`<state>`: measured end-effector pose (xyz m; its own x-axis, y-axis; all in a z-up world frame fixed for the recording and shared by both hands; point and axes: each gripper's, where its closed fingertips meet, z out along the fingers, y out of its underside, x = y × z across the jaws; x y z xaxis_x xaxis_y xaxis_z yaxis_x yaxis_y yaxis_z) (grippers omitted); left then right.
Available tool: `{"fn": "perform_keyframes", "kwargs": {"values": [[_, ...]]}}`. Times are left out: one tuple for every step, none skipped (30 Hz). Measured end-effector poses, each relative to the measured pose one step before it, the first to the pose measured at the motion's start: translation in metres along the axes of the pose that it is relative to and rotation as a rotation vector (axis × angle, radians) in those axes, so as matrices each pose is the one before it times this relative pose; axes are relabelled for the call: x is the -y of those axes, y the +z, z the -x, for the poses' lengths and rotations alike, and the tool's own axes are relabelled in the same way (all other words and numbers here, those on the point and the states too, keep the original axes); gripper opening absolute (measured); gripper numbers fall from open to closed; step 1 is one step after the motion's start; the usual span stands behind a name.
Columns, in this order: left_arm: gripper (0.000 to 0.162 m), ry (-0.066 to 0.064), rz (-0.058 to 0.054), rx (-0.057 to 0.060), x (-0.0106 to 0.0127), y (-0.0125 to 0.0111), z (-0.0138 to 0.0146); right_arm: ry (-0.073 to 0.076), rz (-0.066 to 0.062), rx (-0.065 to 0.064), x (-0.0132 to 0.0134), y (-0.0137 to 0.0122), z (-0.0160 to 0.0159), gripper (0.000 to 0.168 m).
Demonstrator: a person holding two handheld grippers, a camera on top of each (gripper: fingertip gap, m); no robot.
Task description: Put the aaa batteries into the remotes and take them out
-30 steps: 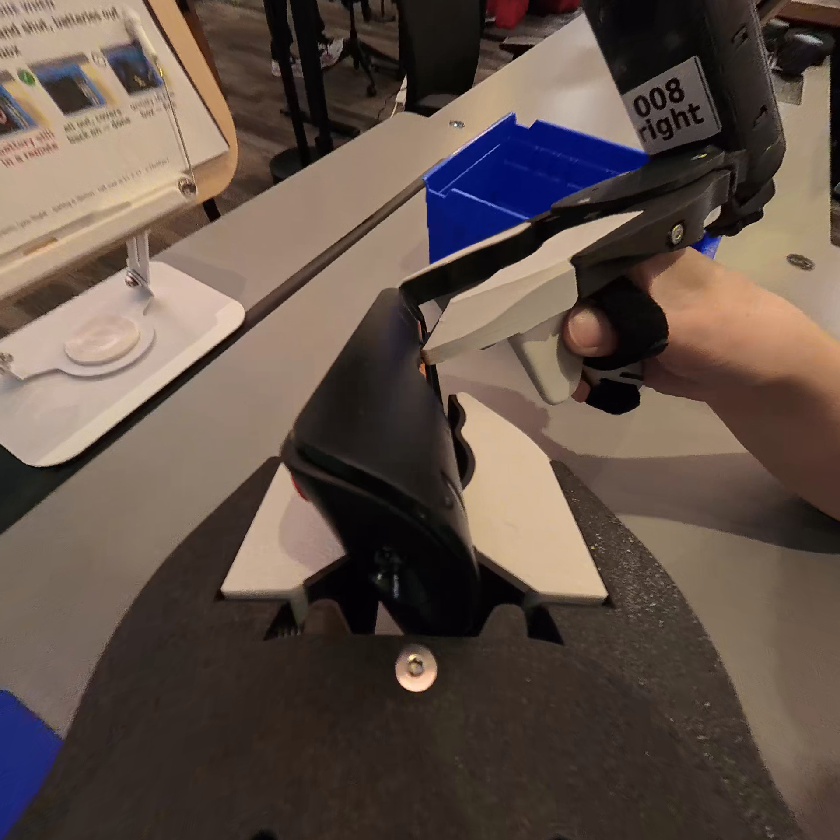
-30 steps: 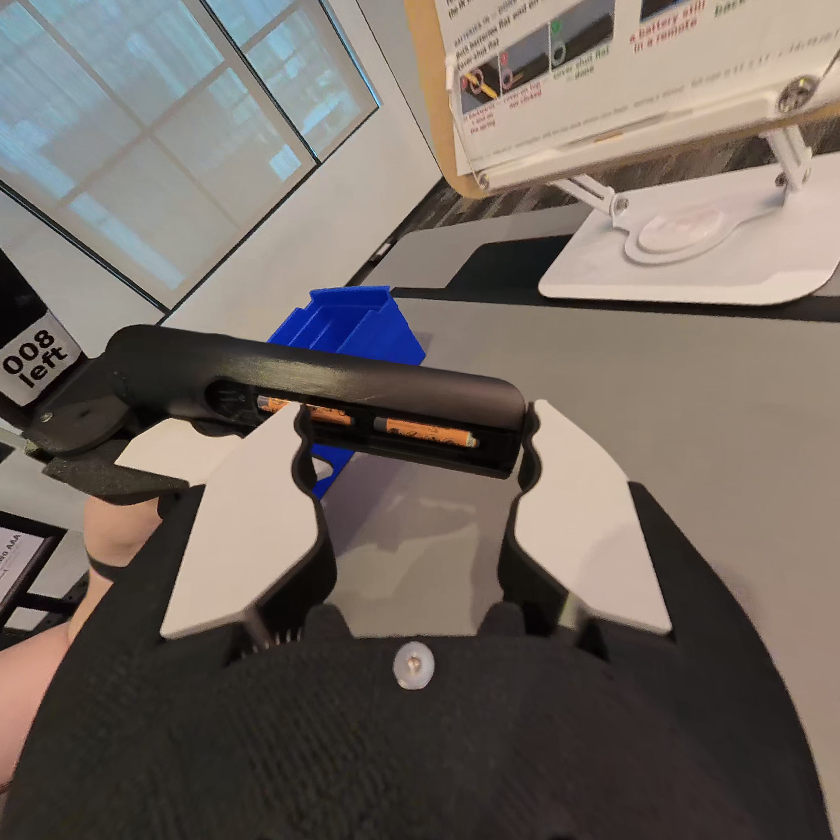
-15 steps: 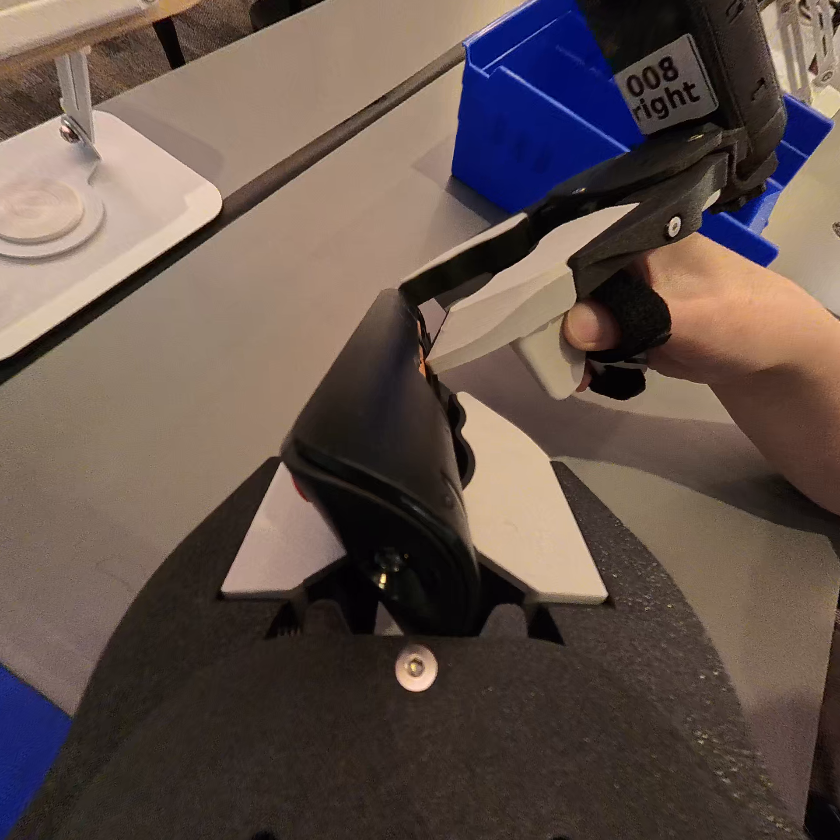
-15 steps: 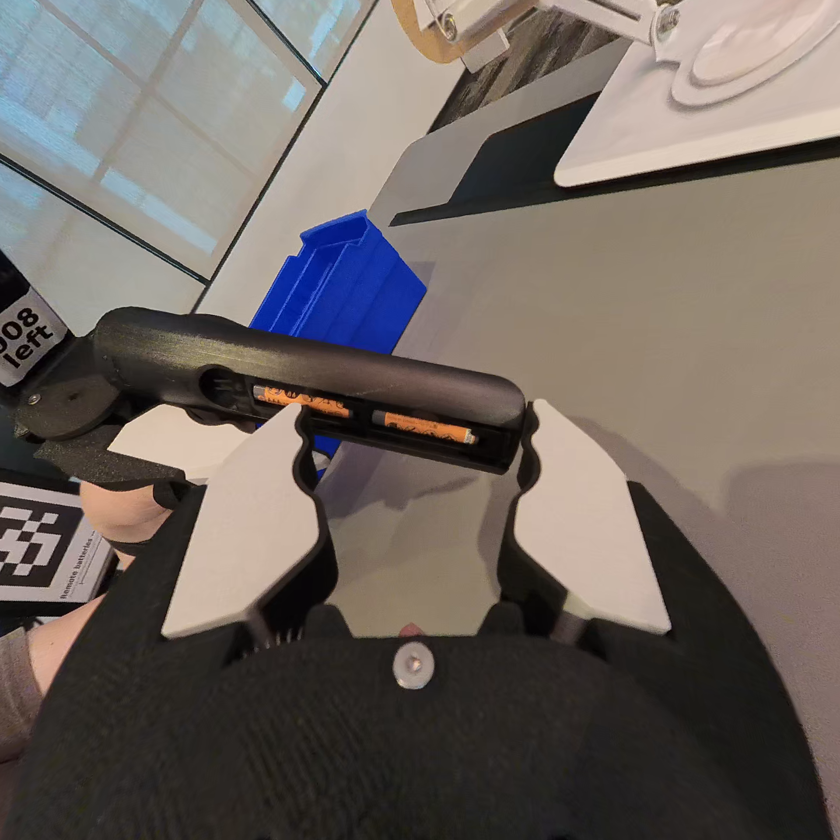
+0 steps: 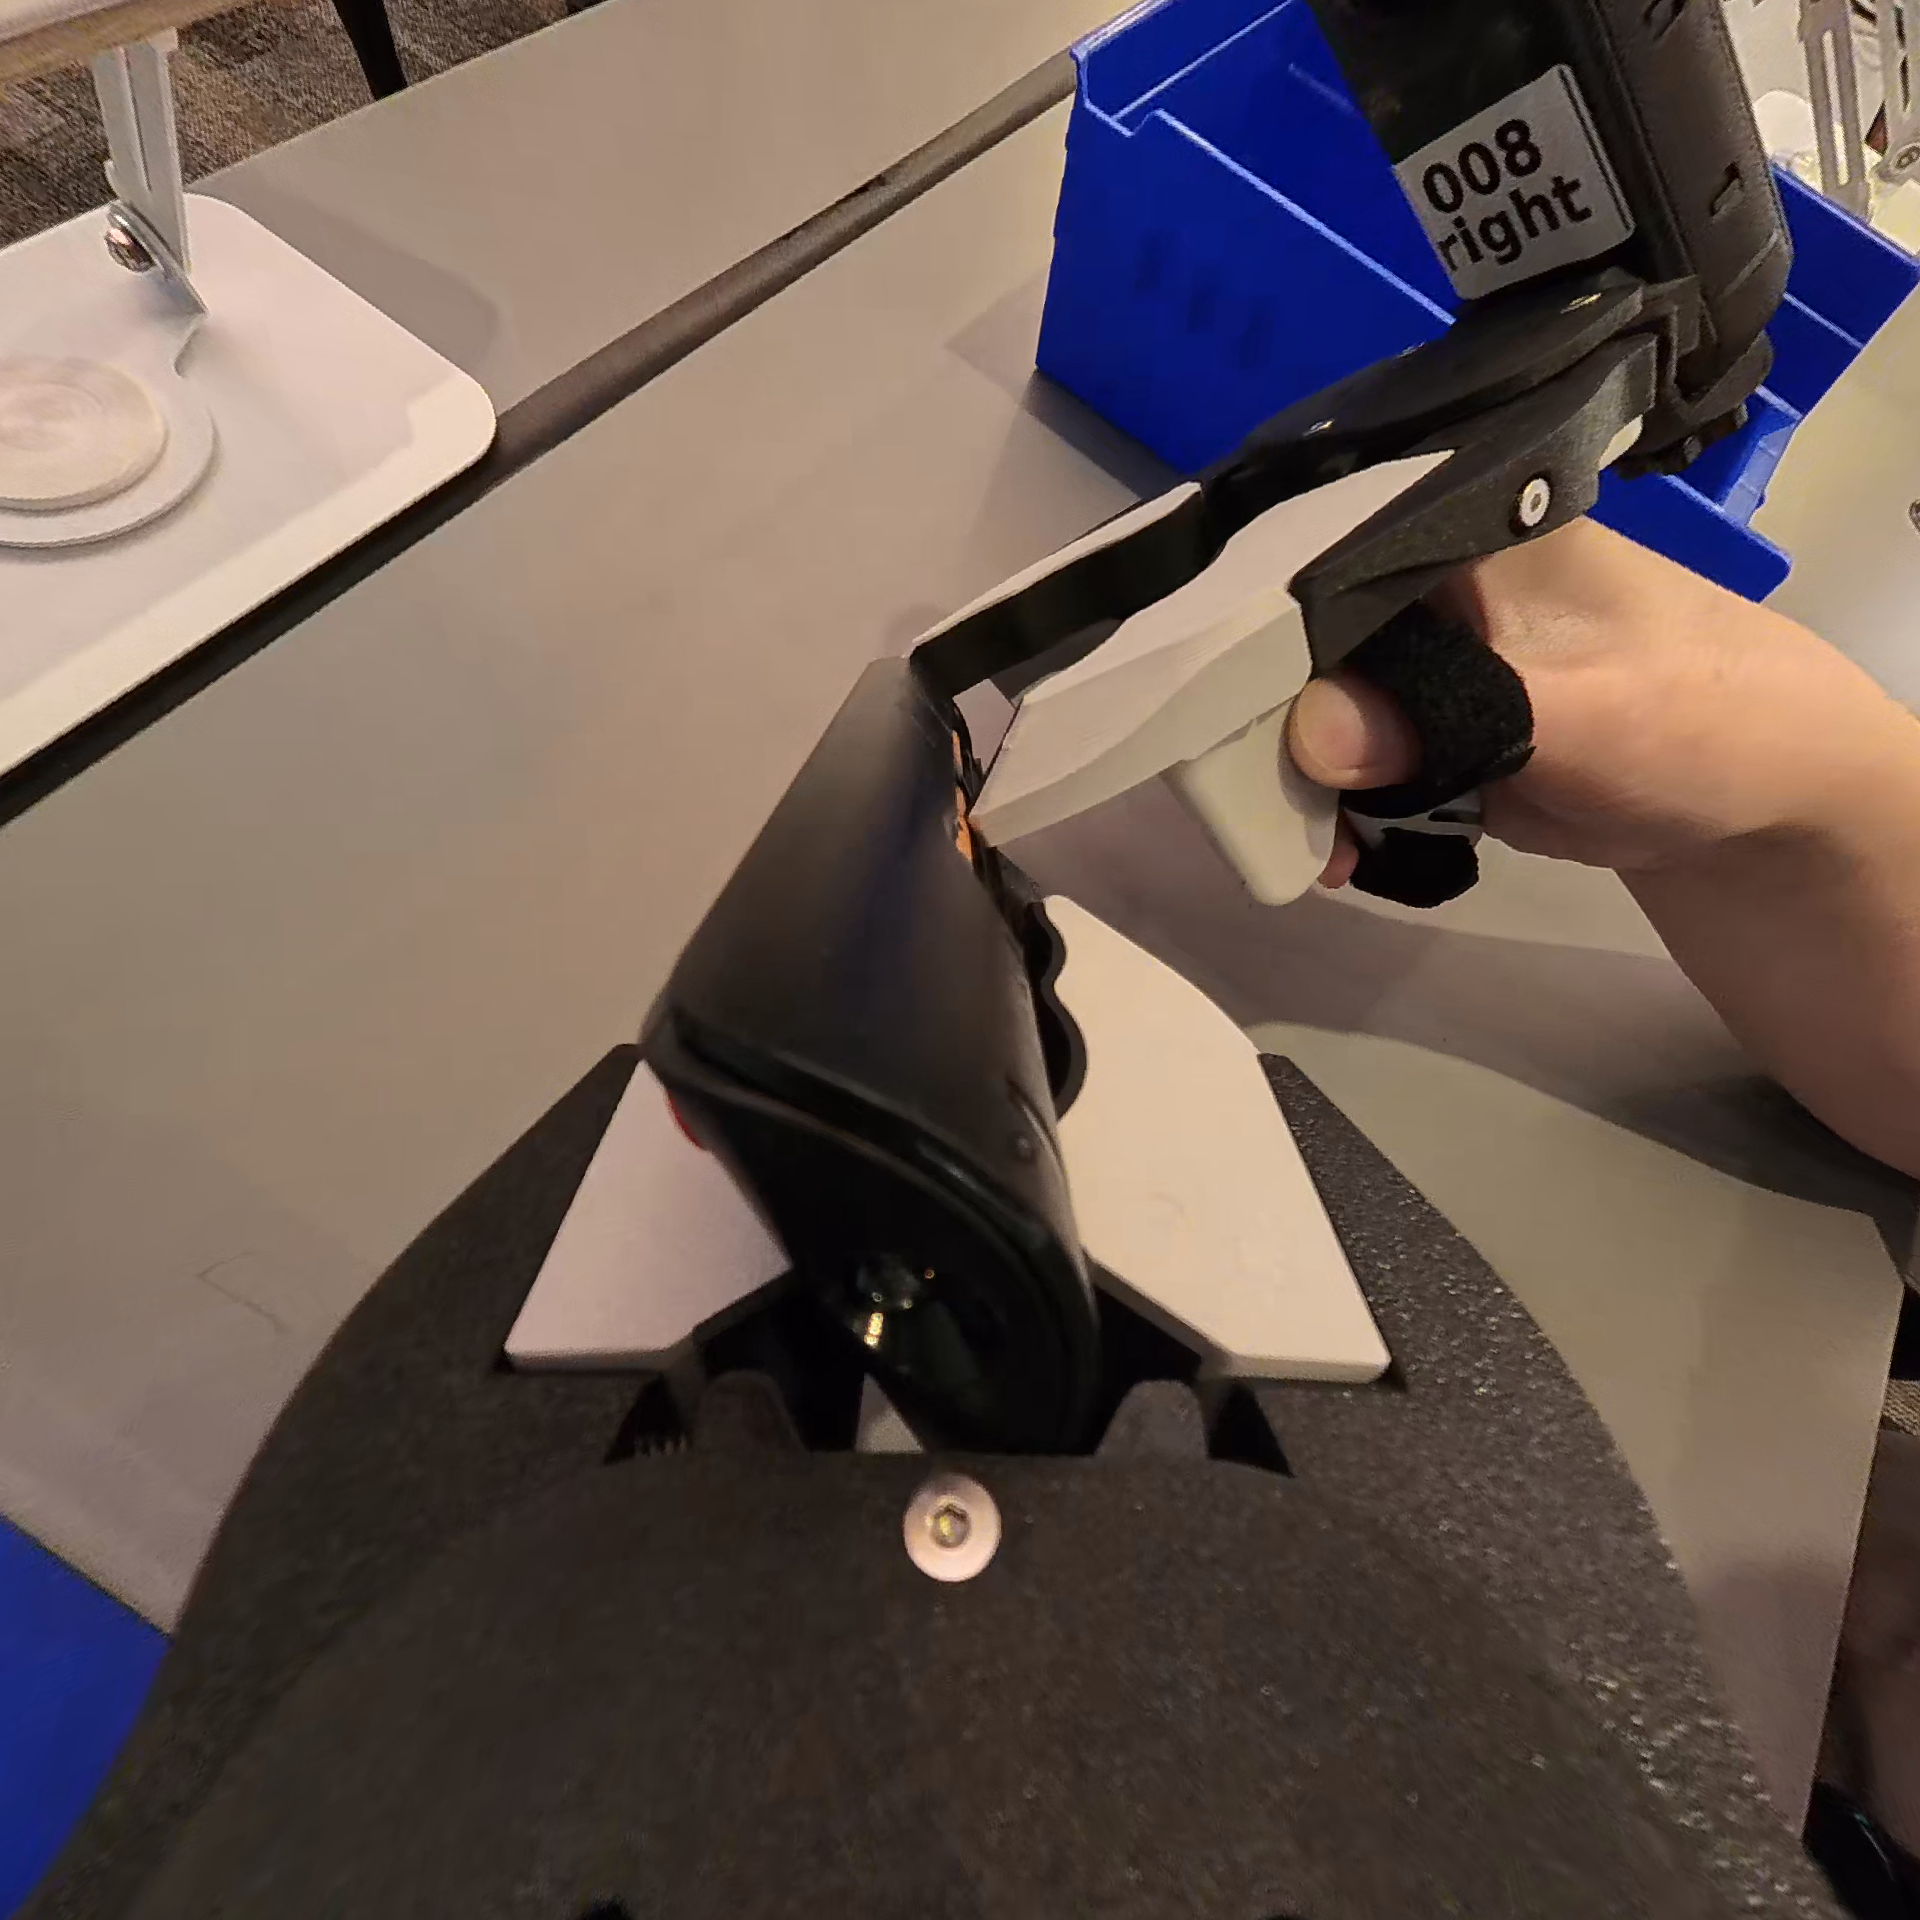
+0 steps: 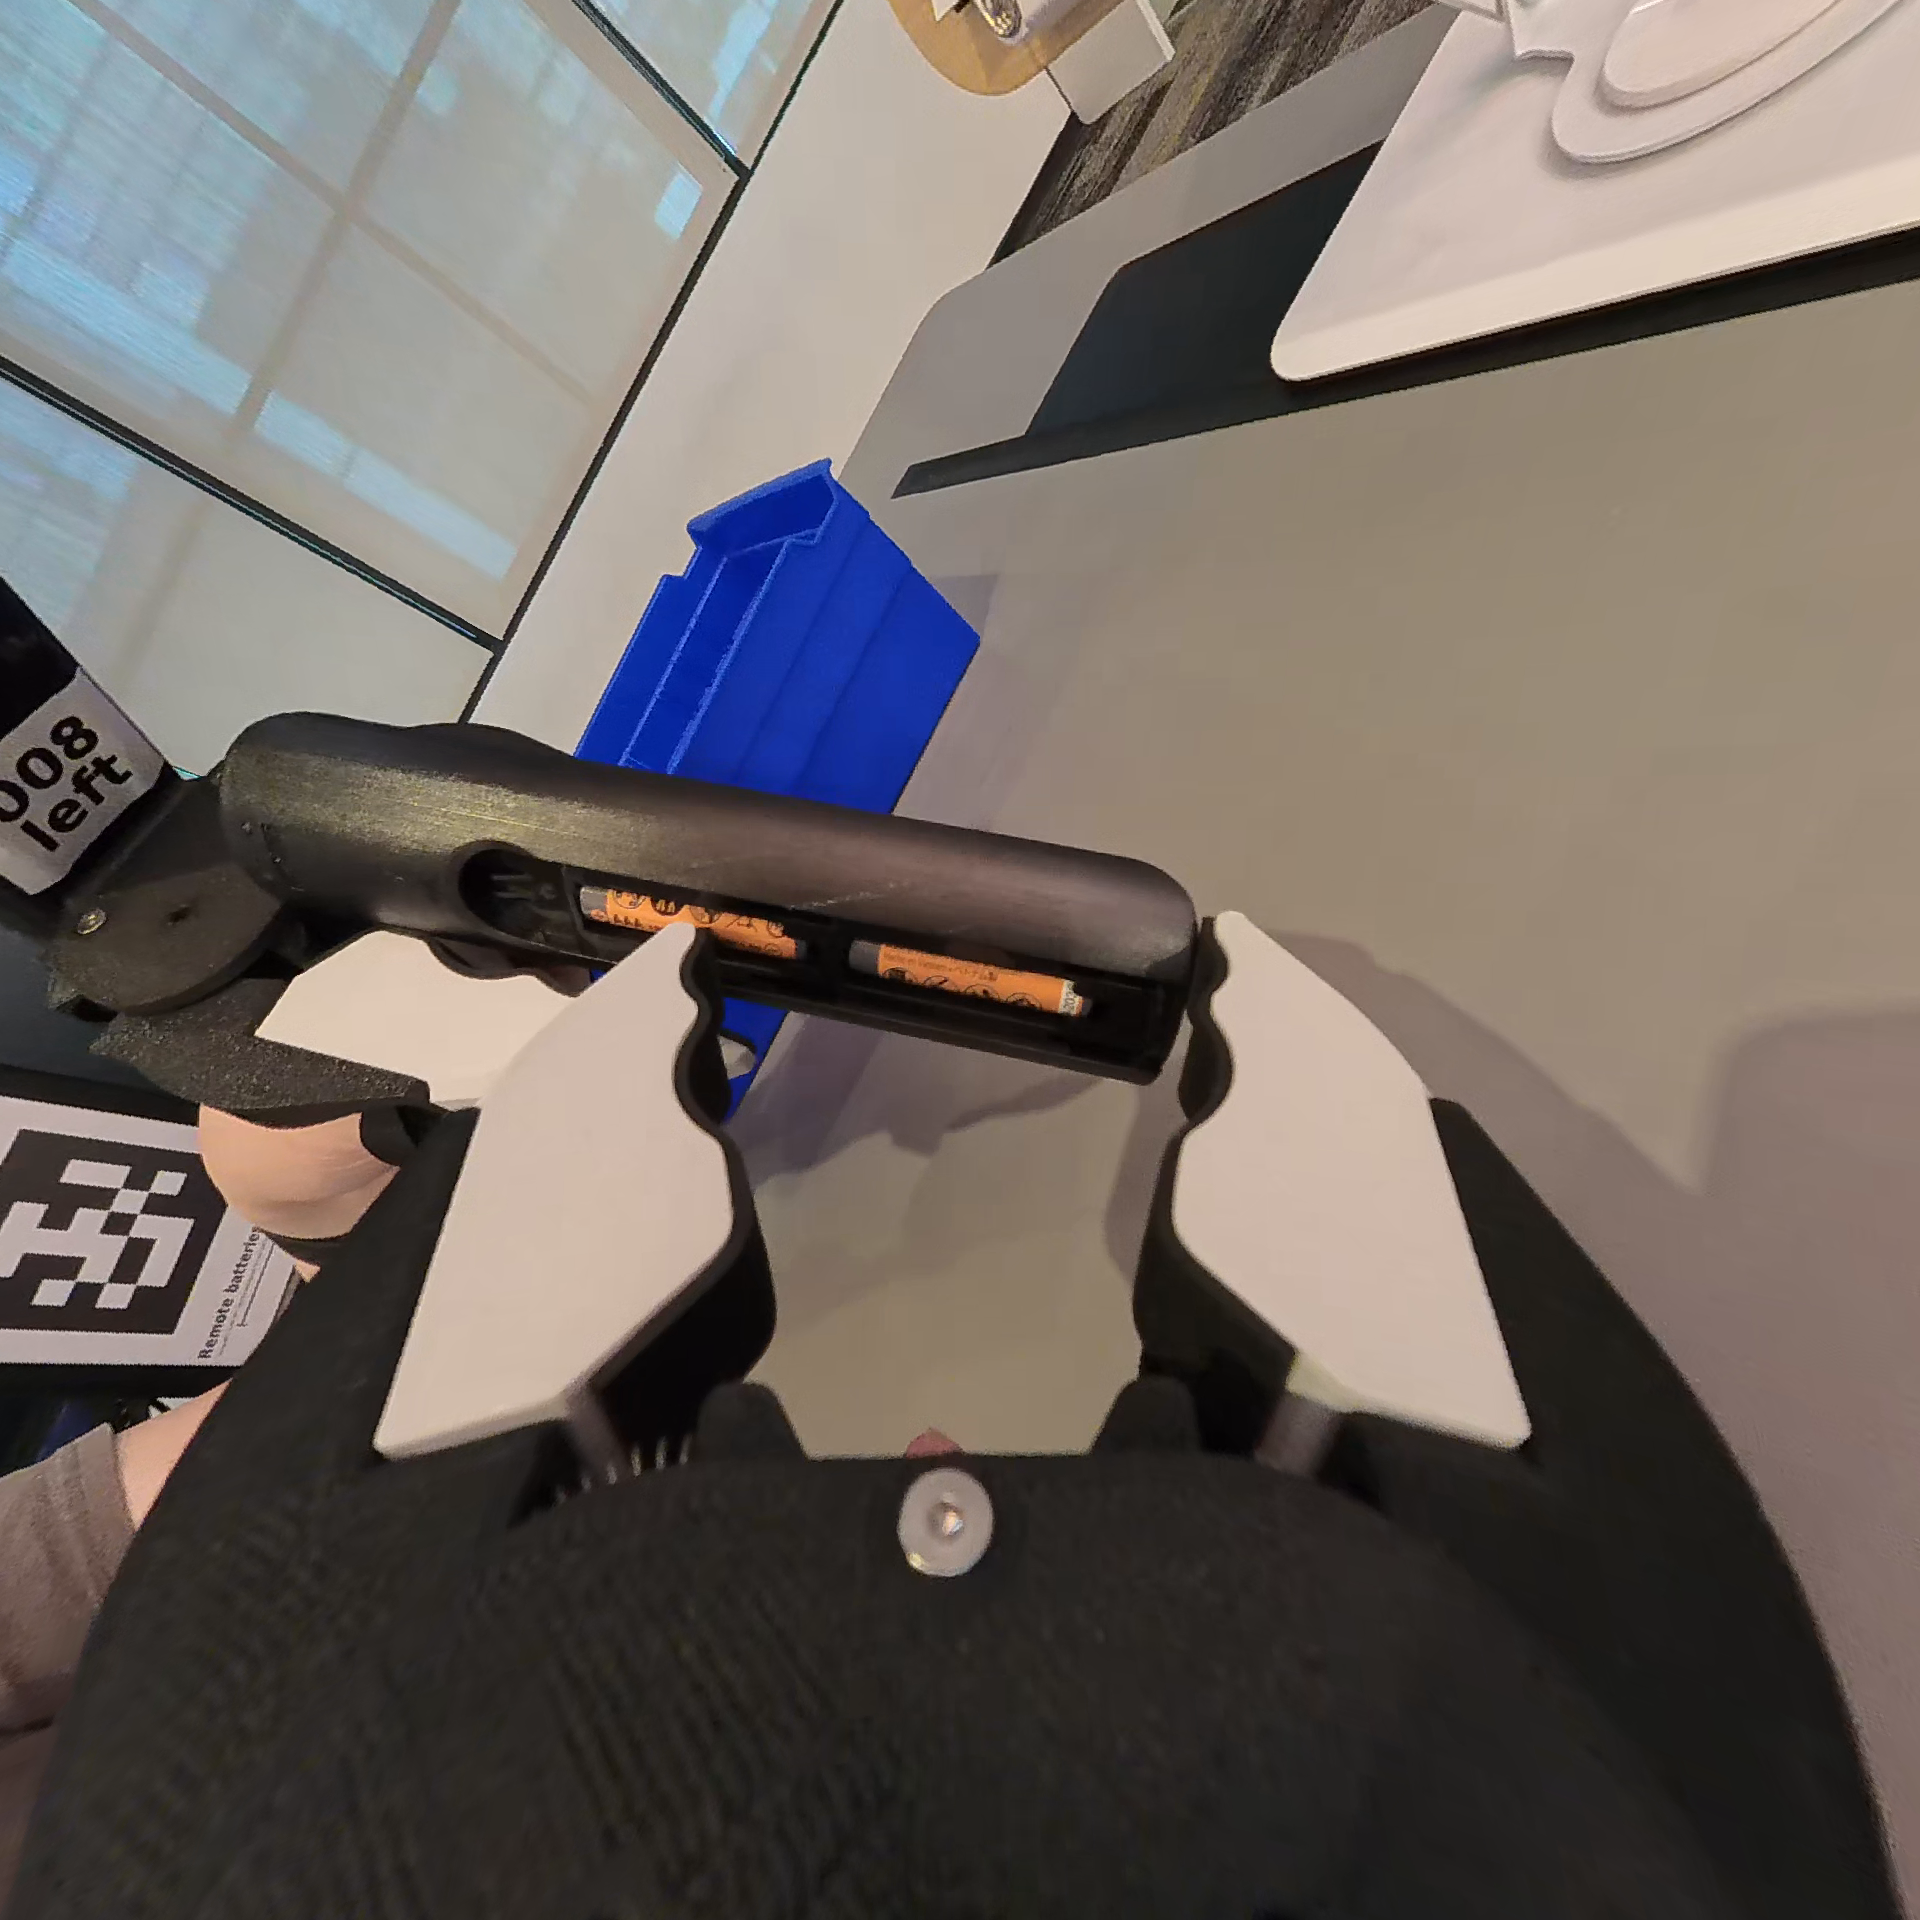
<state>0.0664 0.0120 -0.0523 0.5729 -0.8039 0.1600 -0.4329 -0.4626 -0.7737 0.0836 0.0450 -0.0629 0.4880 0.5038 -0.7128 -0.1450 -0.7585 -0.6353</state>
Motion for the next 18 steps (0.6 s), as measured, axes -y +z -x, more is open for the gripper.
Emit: {"fn": "perform_keyframes", "kwargs": {"values": [[0.027,-0.0002,0.0011,-0.0008,-0.00013,0.00009,-0.00008,0.0016,0.0002,-0.0002,0.00002,-0.00011,-0.00012,0.088],[0.027,0.0007,-0.0006,0.0,0.00004,0.00017,0.00001,0.0027,-0.0015,-0.0006,-0.00003,-0.0001,-0.00019,0.088],[0.027,-0.0001,-0.0013,0.0004,0.00025,0.00023,-0.00006,0.0002,-0.0023,-0.0015,0.0003,-0.00015,-0.00004,0.087],[0.027,-0.002,-0.0008,-0.0004,0.00014,-0.00004,-0.00029,-0.0019,-0.0005,-0.0017,0.00017,-0.00032,0.0001,0.088],[0.027,-0.001,-0.0029,0.0005,0.00062,-0.00022,-0.00033,-0.0038,-0.0021,-0.0013,0.00057,-0.00046,0.00031,0.087],[0.027,-0.0007,-0.0042,0.0018,0.0009,-0.00024,-0.00039,-0.005,-0.0041,-0.0004,0.00081,-0.00046,0.00058,0.087],[0.026,0.0014,-0.0036,0.0021,0.00074,-0.00036,-0.00036,-0.0048,-0.0036,0.0007,0.00078,-0.00051,0.00057,0.087],[0.027,0.0032,-0.0023,0.0027,0.0006,-0.00036,-0.00035,-0.0044,-0.0024,0.0017,0.00064,-0.00052,0.0006,0.087],[0.027,0.0023,-0.0014,0.0027,0.00061,-0.00045,-0.00034,-0.0023,-0.0002,0.0024,0.00029,-0.00026,0.00049,0.087],[0.027,0.0015,0.0,0.0013,0.00017,-0.0003,-0.0003,-0.0016,0.0006,0.0022,0.00019,-0.00016,0.00045,0.087],[0.027,0.0011,-0.0014,0.0016,0.00028,-0.0002,0.0,-0.0011,-0.0004,0.0014,0.00019,-0.00003,0.00025,0.087],[0.026,-0.0008,0.0,0.0006,0.0,0.0,0.00002,0.0005,0.0005,0.0013,-0.00004,0.00002,-0.0001,0.087],[0.027,0.0011,0.0017,0.0,-0.00025,0.00021,-0.00006,0.0012,0.0025,0.0022,-0.00028,0.00011,-0.00012,0.087],[0.027,0.0024,0.0027,0.0008,-0.00038,0.00014,0.00013,0.0024,0.0033,0.0032,-0.0004,0.00011,-0.00043,0.087],[0.027,0.002,0.0019,0.0004,-0.00028,0.00003,0.00002,0.0026,0.0019,0.0037,-0.00035,0.00004,-0.0003,0.086],[0.027,-0.0013,-0.0008,-0.0009,0.00018,-0.00026,0.00016,0.0019,-0.0001,0.0037,0.00018,-0.00034,-0.00039,0.084],[0.027,-0.0028,-0.0027,-0.0028,0.00038,-0.0004,-0.00004,0.0002,-0.0007,0.003,0.00046,-0.00054,-0.0003,0.082],[0.027,-0.0027,-0.0046,-0.0031,0.00077,-0.00056,-0.00014,-0.0017,-0.0024,0.0022,0.00072,-0.00074,-0.00015,0.08]]}}
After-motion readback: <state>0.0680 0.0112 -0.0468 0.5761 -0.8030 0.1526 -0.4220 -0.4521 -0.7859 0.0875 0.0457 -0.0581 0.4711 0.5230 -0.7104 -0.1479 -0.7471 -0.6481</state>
